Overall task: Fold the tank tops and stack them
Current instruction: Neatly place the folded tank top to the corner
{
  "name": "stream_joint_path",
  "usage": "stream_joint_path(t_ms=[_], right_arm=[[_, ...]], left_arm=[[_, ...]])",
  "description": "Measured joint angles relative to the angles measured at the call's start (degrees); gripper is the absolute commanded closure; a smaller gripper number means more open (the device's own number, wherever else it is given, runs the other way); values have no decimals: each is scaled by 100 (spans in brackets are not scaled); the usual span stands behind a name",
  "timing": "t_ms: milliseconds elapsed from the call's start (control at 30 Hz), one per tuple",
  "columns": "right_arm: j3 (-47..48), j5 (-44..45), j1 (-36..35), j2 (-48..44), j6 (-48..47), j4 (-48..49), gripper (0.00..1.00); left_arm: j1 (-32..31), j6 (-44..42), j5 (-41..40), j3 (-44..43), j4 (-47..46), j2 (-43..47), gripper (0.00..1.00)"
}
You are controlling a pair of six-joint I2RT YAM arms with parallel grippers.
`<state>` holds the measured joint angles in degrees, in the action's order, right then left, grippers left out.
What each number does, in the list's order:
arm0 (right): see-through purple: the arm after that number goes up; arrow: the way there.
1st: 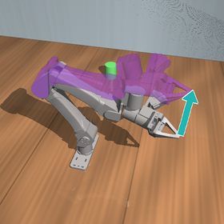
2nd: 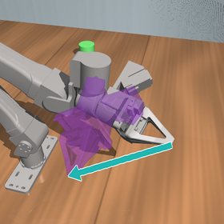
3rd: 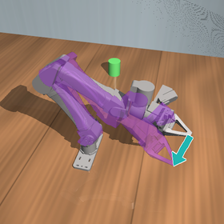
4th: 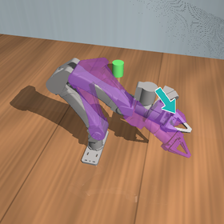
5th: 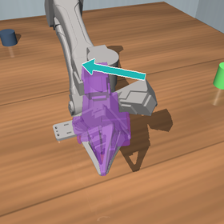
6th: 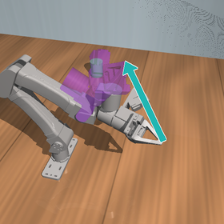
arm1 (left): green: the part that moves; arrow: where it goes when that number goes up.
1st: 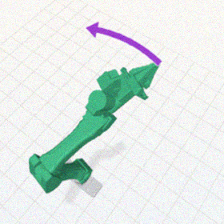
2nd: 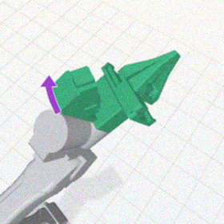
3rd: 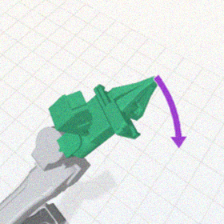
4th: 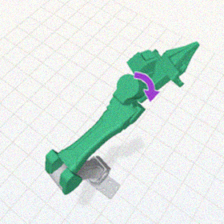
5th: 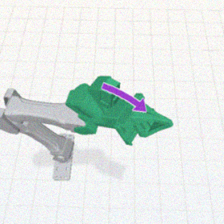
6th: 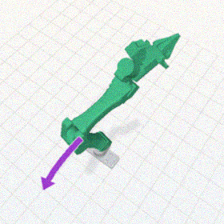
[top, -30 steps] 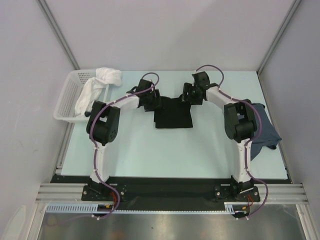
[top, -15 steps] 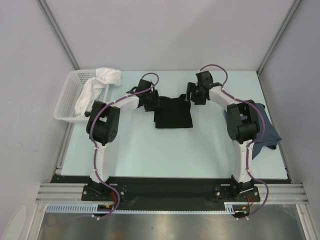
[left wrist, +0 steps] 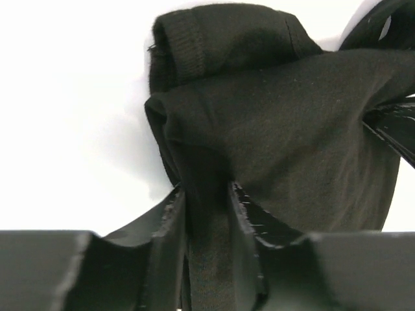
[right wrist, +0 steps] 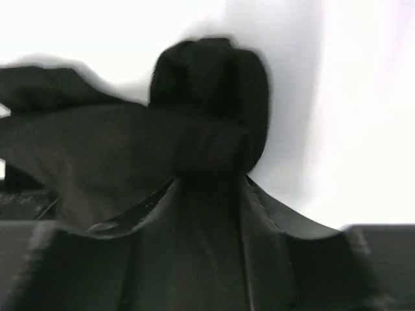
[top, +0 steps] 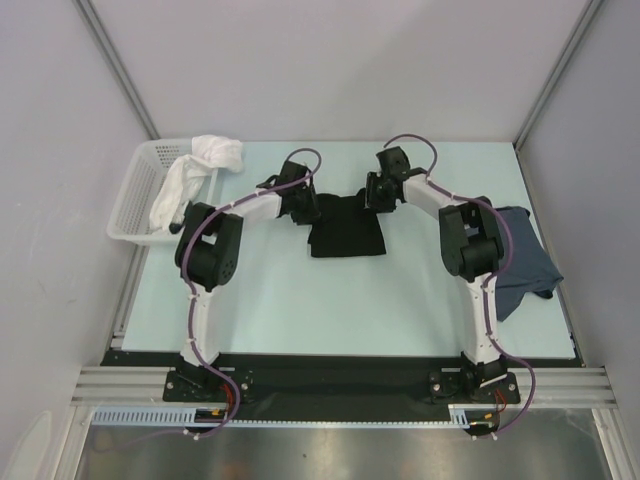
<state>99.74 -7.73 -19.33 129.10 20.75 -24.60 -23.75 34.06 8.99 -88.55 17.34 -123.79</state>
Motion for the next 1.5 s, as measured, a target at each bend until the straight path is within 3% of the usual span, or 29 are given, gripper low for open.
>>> stream_joint_path(t_ms=[33,100,133,467,667,967,1167,1500], right_arm=[[39,28,-44,37,0,-17,71],[94,85,-127,87,4,-37,83],[96,101,-157,96,4,-37,100],[-284,31,-96,-142,118,72,100],[-1475,-26,125,-1200,269,24,100],[-2389,63,745,-3211,323,-195,100],[-2671,214,1517,-4251,310,-699,100],[-2719,236,2618,-5482,111,-1495,100]], left_arm=[[-15,13,-9,0,11,-9,74],[-42,57,-33,0,20,-20,85],[-59,76,-39,0,22,-31,100],[-271,197,-188,-28,13,-42,100],[-872,505,-389,39,-74,142,100],[-2245,1261,-555,-9,-684,562,100],[-2787,1655,-645,-459,-925,557,100],[-3329,1899,-667,-1947,-1021,173,100]])
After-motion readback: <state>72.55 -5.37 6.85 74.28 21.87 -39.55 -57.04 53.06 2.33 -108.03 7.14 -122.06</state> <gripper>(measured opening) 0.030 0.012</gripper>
